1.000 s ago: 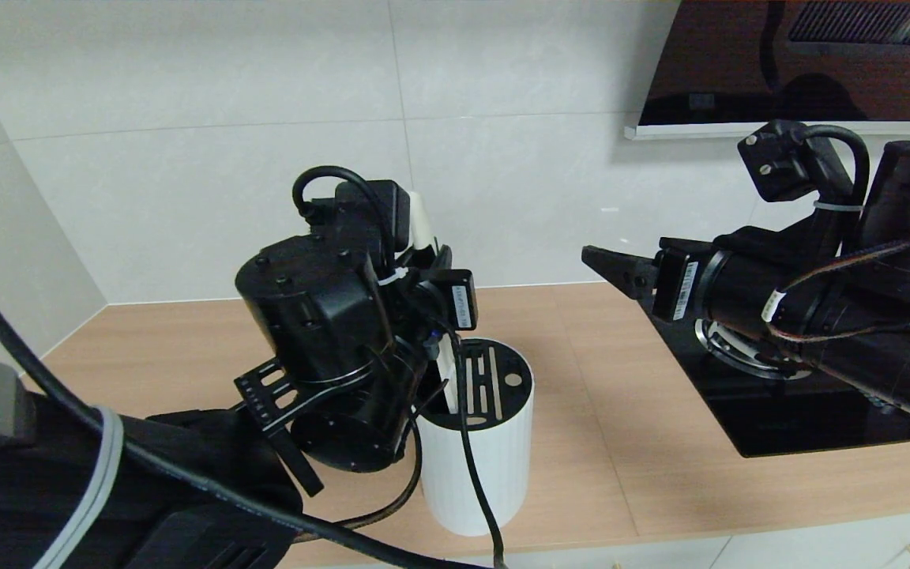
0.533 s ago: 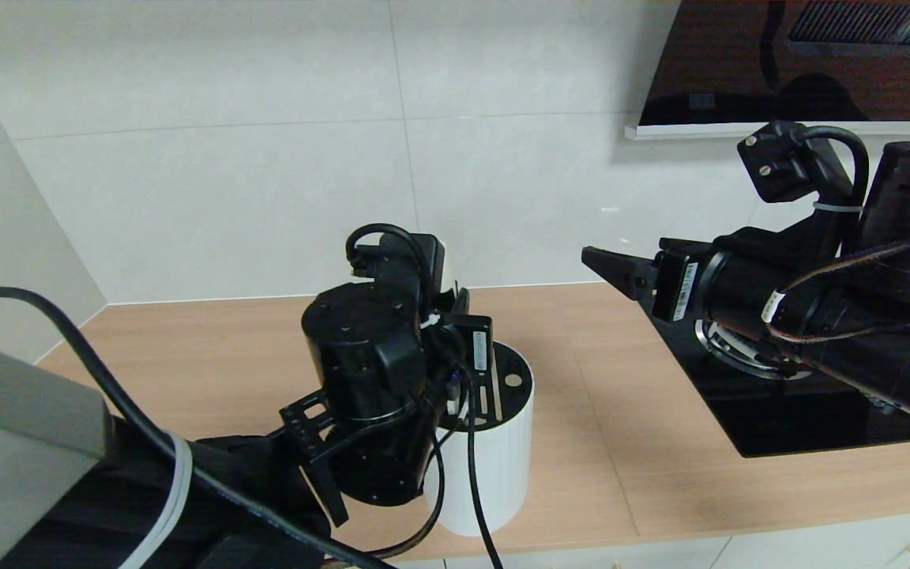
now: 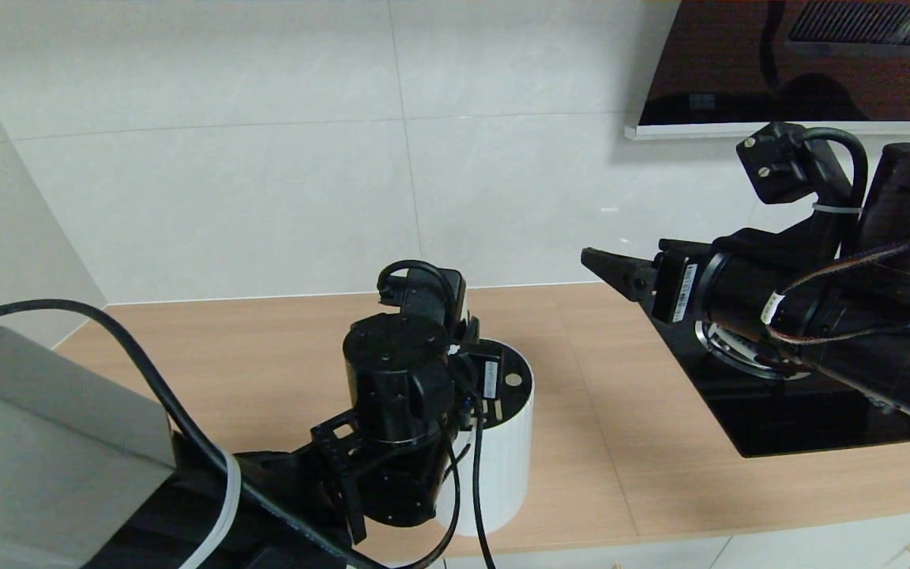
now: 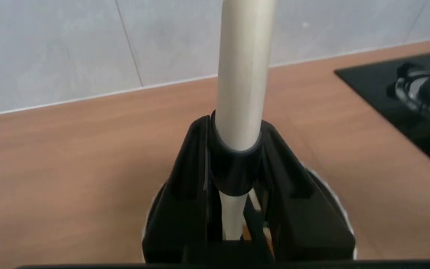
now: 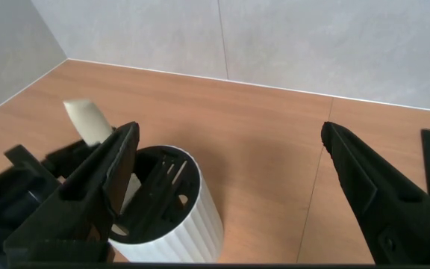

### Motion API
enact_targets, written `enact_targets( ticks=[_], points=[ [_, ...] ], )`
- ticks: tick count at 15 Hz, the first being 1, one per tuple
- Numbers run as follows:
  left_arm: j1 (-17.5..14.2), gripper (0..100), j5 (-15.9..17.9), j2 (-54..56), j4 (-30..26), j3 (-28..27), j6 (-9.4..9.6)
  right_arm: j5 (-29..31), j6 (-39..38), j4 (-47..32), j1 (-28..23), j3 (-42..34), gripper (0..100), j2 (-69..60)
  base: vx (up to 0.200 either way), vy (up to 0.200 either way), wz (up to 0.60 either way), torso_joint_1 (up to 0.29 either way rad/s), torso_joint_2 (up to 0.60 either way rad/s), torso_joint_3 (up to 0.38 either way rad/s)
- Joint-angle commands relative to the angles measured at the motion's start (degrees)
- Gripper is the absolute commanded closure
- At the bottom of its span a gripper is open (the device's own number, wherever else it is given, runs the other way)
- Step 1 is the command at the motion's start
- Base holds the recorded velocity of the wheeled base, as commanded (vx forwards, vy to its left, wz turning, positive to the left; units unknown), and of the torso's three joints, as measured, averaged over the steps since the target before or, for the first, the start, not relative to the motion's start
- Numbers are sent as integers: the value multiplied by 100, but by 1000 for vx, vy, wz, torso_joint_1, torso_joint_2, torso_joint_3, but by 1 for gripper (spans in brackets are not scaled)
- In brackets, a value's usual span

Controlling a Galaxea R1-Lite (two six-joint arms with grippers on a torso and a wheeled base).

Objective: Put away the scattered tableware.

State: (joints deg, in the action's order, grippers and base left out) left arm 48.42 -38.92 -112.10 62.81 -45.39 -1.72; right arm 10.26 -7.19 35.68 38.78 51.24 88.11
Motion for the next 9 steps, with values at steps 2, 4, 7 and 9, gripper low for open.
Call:
enact_targets(
  ticks=[2, 4, 7, 9],
  points=[
    [1, 100, -1, -83, 12, 30, -4, 2, -1, 0, 7, 0, 0, 13, 0, 0, 0, 0, 0, 0],
    [1, 100, -10, -92, 21, 30, -4, 2, -1, 0, 7, 0, 0, 4, 0, 0, 0, 0, 0, 0],
    [1, 100, -1, -127, 21, 30, -4, 2, -1, 0, 7, 0, 0, 4, 0, 0, 0, 0, 0, 0],
    [1, 100, -10, -136, 21, 30, -4, 2, -1, 0, 7, -8, 0, 4, 0, 0, 0, 0, 0, 0]
  ],
)
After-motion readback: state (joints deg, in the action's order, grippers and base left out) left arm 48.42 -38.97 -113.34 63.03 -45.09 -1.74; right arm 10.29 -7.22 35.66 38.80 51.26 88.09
